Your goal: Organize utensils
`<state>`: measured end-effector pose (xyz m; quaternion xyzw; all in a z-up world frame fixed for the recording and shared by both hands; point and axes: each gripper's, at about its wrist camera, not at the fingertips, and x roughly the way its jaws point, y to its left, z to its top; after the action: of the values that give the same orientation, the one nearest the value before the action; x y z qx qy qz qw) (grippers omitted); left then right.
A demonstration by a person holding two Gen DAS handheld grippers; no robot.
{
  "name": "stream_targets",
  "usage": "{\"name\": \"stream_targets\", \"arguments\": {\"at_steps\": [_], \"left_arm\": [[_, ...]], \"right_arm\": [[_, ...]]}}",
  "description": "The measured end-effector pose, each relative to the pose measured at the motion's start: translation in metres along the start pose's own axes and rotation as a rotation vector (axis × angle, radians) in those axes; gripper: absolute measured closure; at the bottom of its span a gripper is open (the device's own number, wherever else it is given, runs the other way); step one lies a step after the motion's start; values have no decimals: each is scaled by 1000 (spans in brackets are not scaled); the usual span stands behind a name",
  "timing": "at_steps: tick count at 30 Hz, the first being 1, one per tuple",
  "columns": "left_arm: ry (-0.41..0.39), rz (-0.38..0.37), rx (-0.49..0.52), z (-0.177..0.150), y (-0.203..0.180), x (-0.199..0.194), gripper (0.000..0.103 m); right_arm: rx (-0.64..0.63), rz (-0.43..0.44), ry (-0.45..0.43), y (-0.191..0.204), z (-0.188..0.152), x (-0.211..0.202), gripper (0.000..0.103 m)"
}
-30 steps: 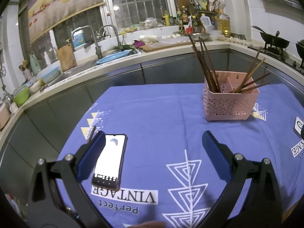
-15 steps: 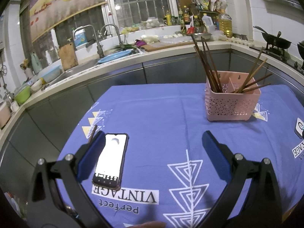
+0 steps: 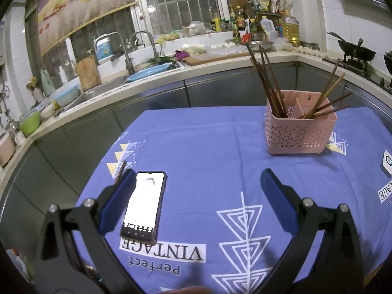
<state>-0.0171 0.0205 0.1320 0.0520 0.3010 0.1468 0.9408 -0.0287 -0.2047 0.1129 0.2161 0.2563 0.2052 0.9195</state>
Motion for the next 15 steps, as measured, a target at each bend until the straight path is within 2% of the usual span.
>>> {"name": "stream_targets", "arguments": {"at_steps": [15], "left_arm": [[-2,5,3,-1,1,-1,6]], "right_arm": [[1,-1,-1,1,-1,-1,30]]}}
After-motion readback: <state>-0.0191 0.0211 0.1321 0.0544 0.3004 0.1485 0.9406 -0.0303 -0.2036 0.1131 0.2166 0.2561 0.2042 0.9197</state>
